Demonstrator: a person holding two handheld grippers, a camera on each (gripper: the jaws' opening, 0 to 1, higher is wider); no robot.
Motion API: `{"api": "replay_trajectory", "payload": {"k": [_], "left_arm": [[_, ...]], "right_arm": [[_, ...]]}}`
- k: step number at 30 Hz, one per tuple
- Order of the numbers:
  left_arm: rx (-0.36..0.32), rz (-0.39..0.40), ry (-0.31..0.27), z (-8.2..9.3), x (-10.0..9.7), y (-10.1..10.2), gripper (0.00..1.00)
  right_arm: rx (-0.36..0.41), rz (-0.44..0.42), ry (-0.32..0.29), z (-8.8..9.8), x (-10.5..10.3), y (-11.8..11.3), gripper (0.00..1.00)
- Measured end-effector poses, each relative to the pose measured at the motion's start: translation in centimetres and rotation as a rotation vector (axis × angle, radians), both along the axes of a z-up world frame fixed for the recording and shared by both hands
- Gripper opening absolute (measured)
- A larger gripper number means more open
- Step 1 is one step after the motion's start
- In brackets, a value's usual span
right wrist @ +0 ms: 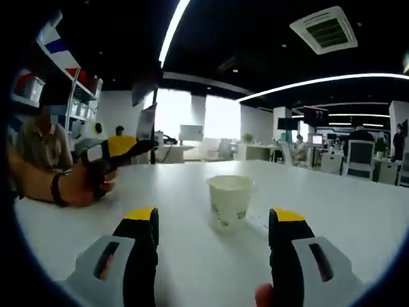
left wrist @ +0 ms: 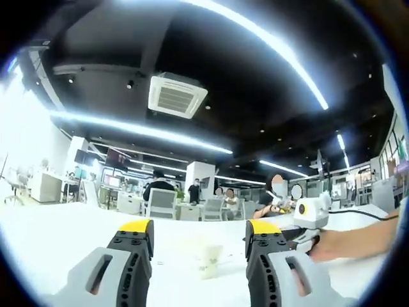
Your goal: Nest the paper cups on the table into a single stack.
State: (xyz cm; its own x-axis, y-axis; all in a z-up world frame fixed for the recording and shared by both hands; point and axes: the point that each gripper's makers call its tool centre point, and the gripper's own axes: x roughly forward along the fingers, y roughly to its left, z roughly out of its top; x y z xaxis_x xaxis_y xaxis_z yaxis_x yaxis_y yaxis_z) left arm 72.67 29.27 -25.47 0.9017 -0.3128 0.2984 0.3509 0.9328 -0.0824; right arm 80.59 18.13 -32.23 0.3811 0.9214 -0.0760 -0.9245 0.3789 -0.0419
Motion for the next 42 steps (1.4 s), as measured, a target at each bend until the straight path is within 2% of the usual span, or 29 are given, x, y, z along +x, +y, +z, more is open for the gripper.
{"api": "replay_trajectory", "payload": {"k": [3,8,12,15,19,25,29,33,38,39,41,42], "left_arm": [[0.015,-0.001,-0.004,0.2,0.1,0.0,0.61],[0.039,-0.020,0.011,-0.2,1.1,0.0,0.60],[0.037,-0.025,0.008,-0.2,0.9,-0.1,0.60],[0.032,-0.030,0.013,-0.2,1.2,0.0,0.60],[0.057,-0.034,0.001,-0.1,1.1,-0.5,0.59],[0.085,-0.048,0.003,-0.3,1.3,-0.9,0.58],[0.088,-0.054,0.007,-0.3,1.3,-1.0,0.58],[0.091,-0.047,0.007,-0.3,1.4,-0.7,0.57],[0.083,-0.046,0.006,-0.3,1.2,-0.8,0.57],[0.084,-0.045,0.006,-0.3,1.2,-0.8,0.57],[0.084,-0.046,0.005,-0.2,1.3,-0.8,0.57],[0.085,-0.045,0.005,-0.2,1.3,-0.8,0.57]], "right_arm": [[-0.050,0.030,-0.004,-1.0,1.8,0.1,0.65],[-0.102,0.051,-0.027,-2.1,2.1,1.1,0.65],[-0.094,0.060,-0.037,-1.5,3.3,2.4,0.64],[-0.096,0.079,-0.043,-1.8,3.4,3.9,0.60],[-0.122,0.099,-0.051,-2.1,3.6,5.4,0.55],[-0.129,0.096,-0.055,-2.4,4.6,6.5,0.53],[-0.125,0.082,-0.064,-2.5,4.8,6.7,0.45],[-0.102,0.097,-0.039,-1.7,3.7,6.3,0.44],[-0.071,0.109,-0.031,-0.3,1.7,4.4,0.44],[-0.074,0.113,-0.044,0.0,1.1,3.9,0.44],[-0.069,0.132,-0.065,0.4,-2.0,2.9,0.44],[-0.064,0.140,-0.067,0.6,-2.8,2.3,0.44]]}}
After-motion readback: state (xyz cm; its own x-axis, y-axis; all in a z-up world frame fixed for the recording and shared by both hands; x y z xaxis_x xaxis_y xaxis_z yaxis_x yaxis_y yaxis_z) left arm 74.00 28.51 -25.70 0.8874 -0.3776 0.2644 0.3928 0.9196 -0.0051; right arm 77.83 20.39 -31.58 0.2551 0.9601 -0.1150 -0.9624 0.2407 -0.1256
